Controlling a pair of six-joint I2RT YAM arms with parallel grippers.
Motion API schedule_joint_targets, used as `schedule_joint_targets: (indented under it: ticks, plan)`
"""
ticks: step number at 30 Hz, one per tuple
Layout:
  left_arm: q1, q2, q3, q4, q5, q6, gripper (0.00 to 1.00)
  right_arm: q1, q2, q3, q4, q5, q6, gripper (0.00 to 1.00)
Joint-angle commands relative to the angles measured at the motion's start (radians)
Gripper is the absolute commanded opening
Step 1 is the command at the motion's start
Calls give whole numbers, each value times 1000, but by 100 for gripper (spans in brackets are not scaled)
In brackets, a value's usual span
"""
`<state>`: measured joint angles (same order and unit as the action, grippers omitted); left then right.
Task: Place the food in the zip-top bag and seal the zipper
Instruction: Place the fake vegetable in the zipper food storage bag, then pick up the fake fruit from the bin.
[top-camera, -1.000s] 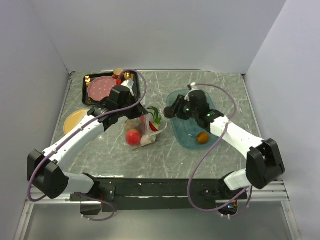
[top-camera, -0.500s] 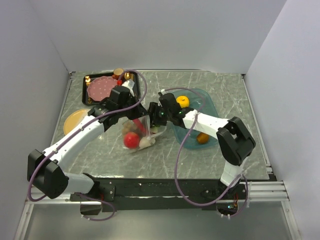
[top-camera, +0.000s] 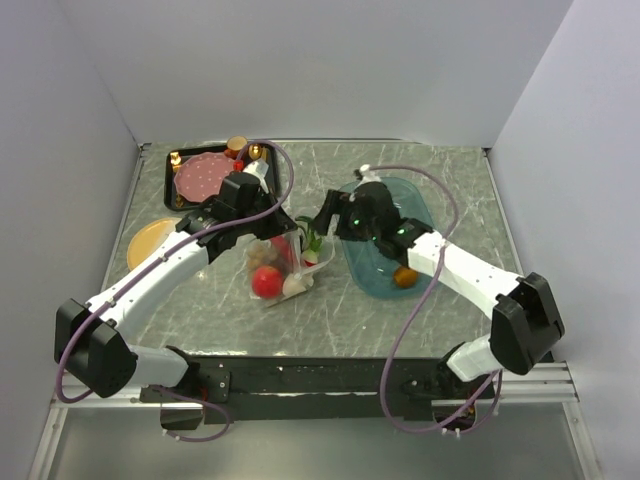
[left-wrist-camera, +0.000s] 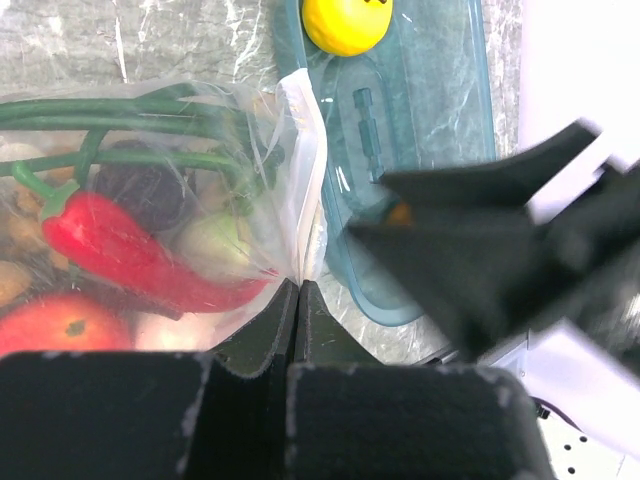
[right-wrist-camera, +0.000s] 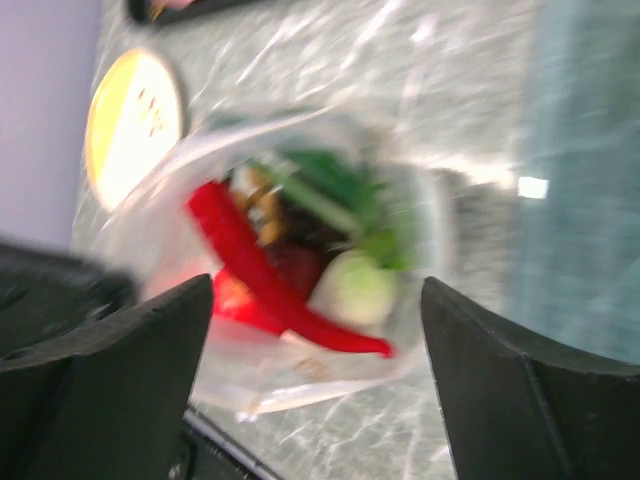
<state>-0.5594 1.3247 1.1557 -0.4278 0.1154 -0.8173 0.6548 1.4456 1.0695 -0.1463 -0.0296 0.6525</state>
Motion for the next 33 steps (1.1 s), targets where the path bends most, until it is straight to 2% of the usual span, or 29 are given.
schedule_joint_targets:
  ticks: [1, 6, 9, 12, 14, 20, 22, 31, 33]
  plan:
    - [1, -35, 1, 34, -8, -3, 1, -168, -13, 13, -90, 66, -40, 93]
    - [1, -39, -14, 47, -5, -11, 1, -265, 148, 124, -148, 89, -132, 98]
    - [1, -39, -20, 61, 9, -16, 1, -317, 252, 153, -64, 10, -152, 100]
    - [1, -32, -14, 67, 18, -17, 1, -323, 323, 214, -50, 66, -185, 100]
    - [1, -32, -10, 58, 20, -11, 1, -330, 387, 303, -117, 98, -186, 100]
    - [1, -36, -13, 55, 13, -9, 1, -330, 489, 397, -128, 97, -220, 100]
    - [1, -35, -20, 58, 16, -10, 1, -330, 545, 453, -183, 105, -221, 100]
    - [1, -27, -21, 58, 15, -6, 1, -327, 569, 440, -213, 154, -218, 98]
    - [1, -25, -19, 58, 17, -5, 1, -325, 569, 425, -196, 148, -223, 93]
